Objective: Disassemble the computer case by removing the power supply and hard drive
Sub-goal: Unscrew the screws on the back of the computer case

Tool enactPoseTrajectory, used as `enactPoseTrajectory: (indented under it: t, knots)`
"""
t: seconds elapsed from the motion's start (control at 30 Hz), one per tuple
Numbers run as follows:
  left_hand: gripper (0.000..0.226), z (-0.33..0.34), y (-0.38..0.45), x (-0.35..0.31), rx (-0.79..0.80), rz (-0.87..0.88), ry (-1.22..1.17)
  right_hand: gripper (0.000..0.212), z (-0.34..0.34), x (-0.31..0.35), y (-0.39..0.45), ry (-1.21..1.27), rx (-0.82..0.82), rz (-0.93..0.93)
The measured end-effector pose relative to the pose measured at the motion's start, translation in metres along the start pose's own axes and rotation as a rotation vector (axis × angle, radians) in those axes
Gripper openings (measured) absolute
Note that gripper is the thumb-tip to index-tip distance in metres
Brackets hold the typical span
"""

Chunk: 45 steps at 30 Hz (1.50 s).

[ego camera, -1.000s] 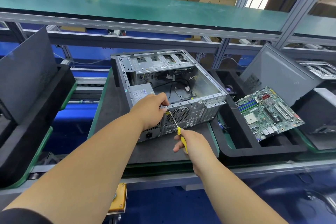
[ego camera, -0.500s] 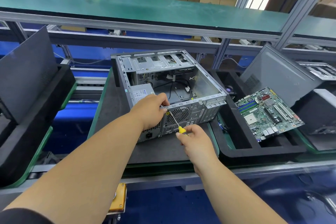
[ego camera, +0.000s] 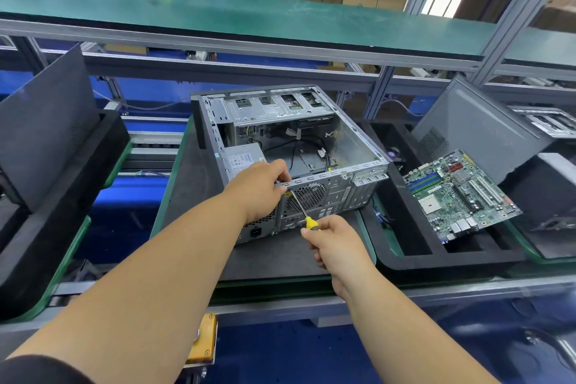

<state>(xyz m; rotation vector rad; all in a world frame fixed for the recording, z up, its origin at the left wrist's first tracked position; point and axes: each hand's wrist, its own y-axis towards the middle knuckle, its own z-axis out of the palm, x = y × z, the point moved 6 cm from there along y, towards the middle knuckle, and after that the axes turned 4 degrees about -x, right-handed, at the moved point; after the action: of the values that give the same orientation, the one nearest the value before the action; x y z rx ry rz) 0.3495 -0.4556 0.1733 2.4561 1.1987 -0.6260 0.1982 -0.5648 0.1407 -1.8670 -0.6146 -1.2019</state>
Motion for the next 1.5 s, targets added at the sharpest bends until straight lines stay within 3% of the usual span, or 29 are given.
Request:
enactPoseTrajectory:
  t: [0.23,0.37,0.5,0.6,0.77,1.2,1.3,1.4,1.5]
  knots:
    - [0.012,-0.001,0.000,-0.001,-0.004,0.008,-0.004,0.037,0.009,-0.004,-0.003,0.099,0.079,0.300]
    - [0.013,-0.001,0.000,0.000,0.000,0.012,0.000,0.019,0.001,-0.002,0.000,-0.008,0.046,0.123]
    - [0.012,0.001,0.001,0.001,-0.002,0.003,-0.006,0.014,-0.001,-0.005,0.001,0.045,0.035,0.041]
    - [0.013,0.001,0.000,0.001,-0.004,-0.001,-0.002,0.013,0.003,-0.005,-0.001,0.065,0.052,0.067]
    - [0.012,0.000,0.000,0.000,-0.007,0.004,-0.004,0.029,0.009,-0.008,-0.006,0.184,0.115,0.276]
    - [0.013,-0.001,-0.001,-0.001,-0.012,0.006,-0.004,0.010,0.005,-0.007,0.000,0.077,0.051,0.029]
    - [0.013,0.000,0.000,0.000,-0.010,0.001,-0.005,0.013,0.008,-0.005,-0.002,0.096,0.078,0.122]
    - [0.013,0.000,0.000,0.000,-0.007,-0.001,-0.011,0.031,0.011,-0.007,-0.007,0.197,0.123,0.285]
    - [0.013,0.000,0.000,0.001,0.007,-0.001,-0.014,0.029,0.007,-0.005,-0.007,0.123,0.090,0.274]
